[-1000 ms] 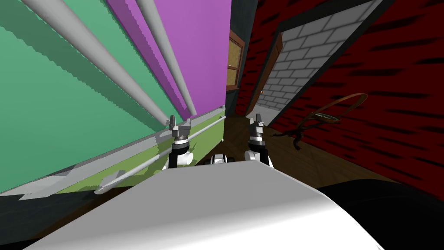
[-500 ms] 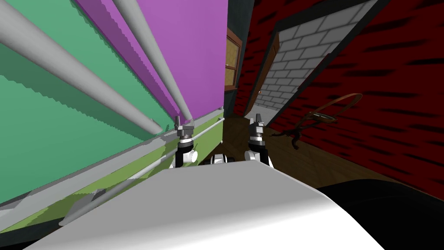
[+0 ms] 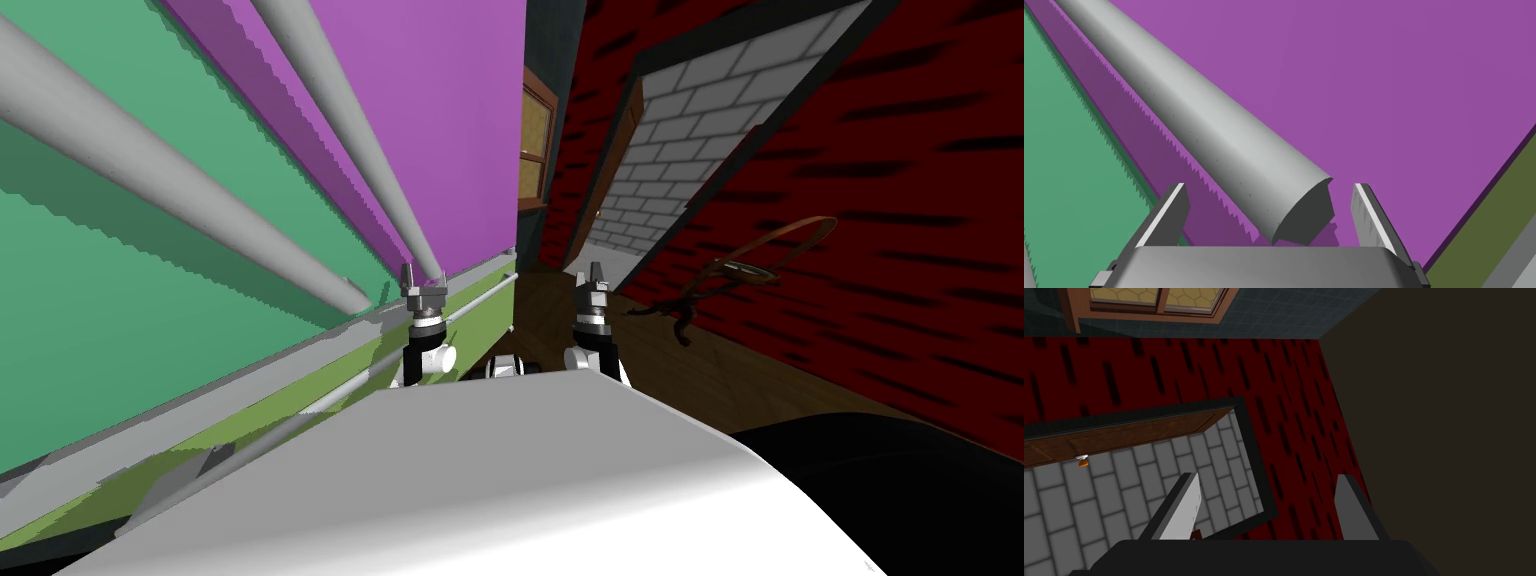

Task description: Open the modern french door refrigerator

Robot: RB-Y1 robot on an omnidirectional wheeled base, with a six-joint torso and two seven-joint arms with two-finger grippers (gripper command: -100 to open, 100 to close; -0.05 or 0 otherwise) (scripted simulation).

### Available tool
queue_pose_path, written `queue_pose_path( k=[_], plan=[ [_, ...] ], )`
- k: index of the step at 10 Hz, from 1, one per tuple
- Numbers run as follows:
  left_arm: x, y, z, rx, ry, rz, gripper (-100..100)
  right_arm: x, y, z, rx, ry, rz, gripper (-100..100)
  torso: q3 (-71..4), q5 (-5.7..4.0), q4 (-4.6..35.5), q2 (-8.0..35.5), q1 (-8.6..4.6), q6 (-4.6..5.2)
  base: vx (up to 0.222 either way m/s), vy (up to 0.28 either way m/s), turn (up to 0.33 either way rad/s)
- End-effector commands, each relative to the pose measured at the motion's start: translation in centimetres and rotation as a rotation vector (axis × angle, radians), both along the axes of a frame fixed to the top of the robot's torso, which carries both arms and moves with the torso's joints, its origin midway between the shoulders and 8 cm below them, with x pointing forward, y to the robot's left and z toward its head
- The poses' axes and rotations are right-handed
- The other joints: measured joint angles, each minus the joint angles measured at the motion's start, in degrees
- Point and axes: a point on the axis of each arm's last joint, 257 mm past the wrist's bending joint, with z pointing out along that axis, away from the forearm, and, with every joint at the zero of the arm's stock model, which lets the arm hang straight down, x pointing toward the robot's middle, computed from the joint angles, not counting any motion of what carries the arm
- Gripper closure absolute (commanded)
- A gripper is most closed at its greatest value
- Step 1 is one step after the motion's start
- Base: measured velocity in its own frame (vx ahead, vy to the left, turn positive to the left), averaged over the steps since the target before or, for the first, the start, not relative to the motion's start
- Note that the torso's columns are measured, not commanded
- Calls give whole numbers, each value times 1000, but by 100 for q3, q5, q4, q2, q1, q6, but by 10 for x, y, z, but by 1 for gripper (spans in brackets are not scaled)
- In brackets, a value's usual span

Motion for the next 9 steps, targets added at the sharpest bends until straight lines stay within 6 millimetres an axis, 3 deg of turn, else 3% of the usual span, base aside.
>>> queue_pose_path(
  k=[1, 2, 3, 6, 7, 9],
  plan=[
    [1, 0, 11, 1, 2, -2, -100, 0, 0, 0, 0, 0, 0, 0, 1, 0, 0, 1, 1, 0, 35, 2, 6],
    [1, -1, 9, 0, 0, -1, -100, 0, 0, 0, 0, 0, 0, 0, 4, 1, 2, 6, 3, 0, 14, 1, 0],
    [1, 0, 1, 0, 2, 0, 100, 0, 0, 0, 0, 0, 0, 0, 8, 1, 3, 13, 3, 0, -27, 2, -1],
    [0, 1, -12, 0, 2, 2, 100, 0, 0, 0, 0, 0, 0, 0, 18, 16, -9, 17, 26, -21, -40, 0, -20],
    [1, 0, -7, -2, -2, -3, 100, 0, 0, 0, 0, 0, 0, 0, 16, 15, -3, 18, 33, -21, -15, -11, -19],
    [3, 16, 0, -1, -4, 63, 100, 0, 0, 0, 0, 0, 0, 0, 12, -9, 11, 18, -38, -26, 22, -313, 263]
  ],
)
